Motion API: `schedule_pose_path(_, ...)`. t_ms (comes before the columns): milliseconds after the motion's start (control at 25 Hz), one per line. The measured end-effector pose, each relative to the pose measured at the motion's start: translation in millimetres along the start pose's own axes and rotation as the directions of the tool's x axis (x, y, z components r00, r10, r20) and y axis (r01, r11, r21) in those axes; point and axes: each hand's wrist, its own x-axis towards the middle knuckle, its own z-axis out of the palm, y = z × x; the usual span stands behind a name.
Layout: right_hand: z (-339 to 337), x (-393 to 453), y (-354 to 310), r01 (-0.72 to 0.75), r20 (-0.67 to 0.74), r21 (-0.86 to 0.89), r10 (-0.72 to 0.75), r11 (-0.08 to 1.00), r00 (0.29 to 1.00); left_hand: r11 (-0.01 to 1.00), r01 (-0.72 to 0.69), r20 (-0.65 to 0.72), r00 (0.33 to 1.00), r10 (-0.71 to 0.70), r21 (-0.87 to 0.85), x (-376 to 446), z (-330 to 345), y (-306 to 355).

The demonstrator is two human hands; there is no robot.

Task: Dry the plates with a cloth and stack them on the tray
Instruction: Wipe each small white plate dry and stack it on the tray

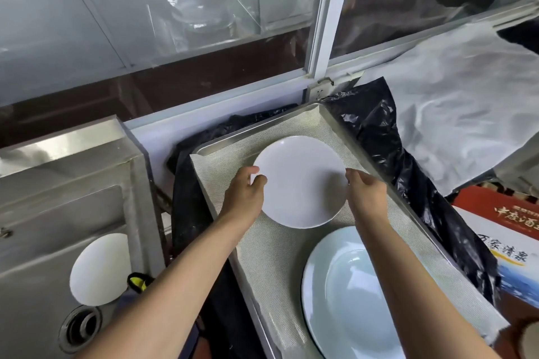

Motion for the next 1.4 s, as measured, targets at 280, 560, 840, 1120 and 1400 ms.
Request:
schedule_pose_path(280, 6, 21, 1, 0.042, -0.011, -0.103, -0.043, 0.994, 0.999, 0.997, 0.082, -0.003, 0.997, -0.082, 0.010, 21, 27, -6)
schedule_pose_path(560, 12, 25, 6, 0.093, 0.062, -0.138, -0.086, 0.986, 0.994, 0.988, 0.041, 0.038, 0.998, -0.047, 0.148, 28, 27, -12)
schedule_pose_path(840, 12, -16, -8, 0.320, 0.056, -0.253, -0.316, 0.913, 0.947, 0.969, -0.104, 0.062, 0.994, 0.093, 0.223, 1, 7, -10)
schedule_pose_path(1120, 25, -88, -20, 0.463, 0.194, -0.170, -0.432, 0.870, 0.881, 0.951, -0.238, -0.002, 0.970, 0.243, 0.196, -51, -36, -21)
schedule_pose_path(1400, 56, -161, -27, 0.545, 0.332, -0.107, -0.487, 0.831, 0.808, 0.962, -0.216, -0.156, 0.958, 0.242, 0.168, -109, -96, -41)
